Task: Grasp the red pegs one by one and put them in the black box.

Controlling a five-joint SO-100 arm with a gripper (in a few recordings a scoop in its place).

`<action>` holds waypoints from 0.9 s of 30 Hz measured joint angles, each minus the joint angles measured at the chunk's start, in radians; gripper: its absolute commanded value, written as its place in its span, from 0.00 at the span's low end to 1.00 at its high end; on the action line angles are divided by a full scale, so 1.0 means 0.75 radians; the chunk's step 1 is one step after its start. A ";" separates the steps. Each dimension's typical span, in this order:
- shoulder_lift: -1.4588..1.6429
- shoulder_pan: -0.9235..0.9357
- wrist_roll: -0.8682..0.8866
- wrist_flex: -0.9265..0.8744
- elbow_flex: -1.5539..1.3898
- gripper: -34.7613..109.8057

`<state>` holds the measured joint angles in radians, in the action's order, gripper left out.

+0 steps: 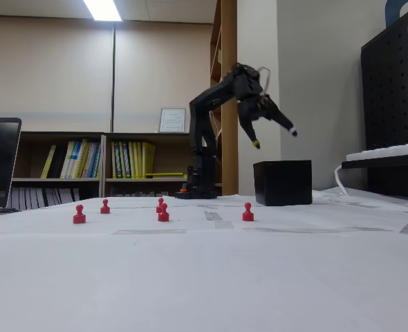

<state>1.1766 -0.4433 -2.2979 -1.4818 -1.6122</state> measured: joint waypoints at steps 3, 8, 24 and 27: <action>-0.051 0.176 0.137 0.137 0.254 0.33; -0.102 0.417 0.438 0.481 0.718 0.33; 0.117 0.763 0.800 1.749 1.250 0.33; 0.209 0.789 0.802 1.859 1.250 0.33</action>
<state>1.3330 0.1488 -1.6966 -0.0874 -0.6750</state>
